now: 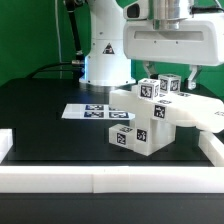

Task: Assemble chair

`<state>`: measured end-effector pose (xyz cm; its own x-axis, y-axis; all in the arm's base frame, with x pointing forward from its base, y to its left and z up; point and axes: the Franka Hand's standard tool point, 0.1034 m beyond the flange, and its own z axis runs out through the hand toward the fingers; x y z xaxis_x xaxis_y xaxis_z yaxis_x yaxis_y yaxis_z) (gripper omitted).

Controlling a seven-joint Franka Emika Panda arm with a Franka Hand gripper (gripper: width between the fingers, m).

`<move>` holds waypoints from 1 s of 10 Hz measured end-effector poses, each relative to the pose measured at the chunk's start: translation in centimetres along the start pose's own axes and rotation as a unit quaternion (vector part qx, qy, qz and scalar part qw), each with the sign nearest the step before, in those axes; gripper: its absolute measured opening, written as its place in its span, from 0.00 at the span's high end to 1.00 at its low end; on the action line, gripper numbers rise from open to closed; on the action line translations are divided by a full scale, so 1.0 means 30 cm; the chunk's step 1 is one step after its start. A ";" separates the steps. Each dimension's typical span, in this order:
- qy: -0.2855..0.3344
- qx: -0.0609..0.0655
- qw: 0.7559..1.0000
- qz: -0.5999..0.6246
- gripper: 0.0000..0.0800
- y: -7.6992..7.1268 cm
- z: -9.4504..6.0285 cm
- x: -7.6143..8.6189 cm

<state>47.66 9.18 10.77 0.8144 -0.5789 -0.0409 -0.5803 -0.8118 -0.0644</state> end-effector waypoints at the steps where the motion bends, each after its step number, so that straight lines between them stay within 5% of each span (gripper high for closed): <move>1: 0.001 -0.002 0.999 -0.041 0.19 -0.001 -0.001 0.001; 7: 0.004 -0.006 0.972 -0.233 0.19 0.000 -0.002 0.005; 10: 0.007 -0.013 0.924 -0.381 0.19 0.005 -0.008 0.013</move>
Offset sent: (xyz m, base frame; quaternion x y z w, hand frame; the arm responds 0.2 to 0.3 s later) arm 0.0024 0.0013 0.0031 -0.0146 0.0063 -0.1672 0.9858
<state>47.88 8.82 10.97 0.9867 0.1616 0.0200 0.1623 -0.9857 -0.0444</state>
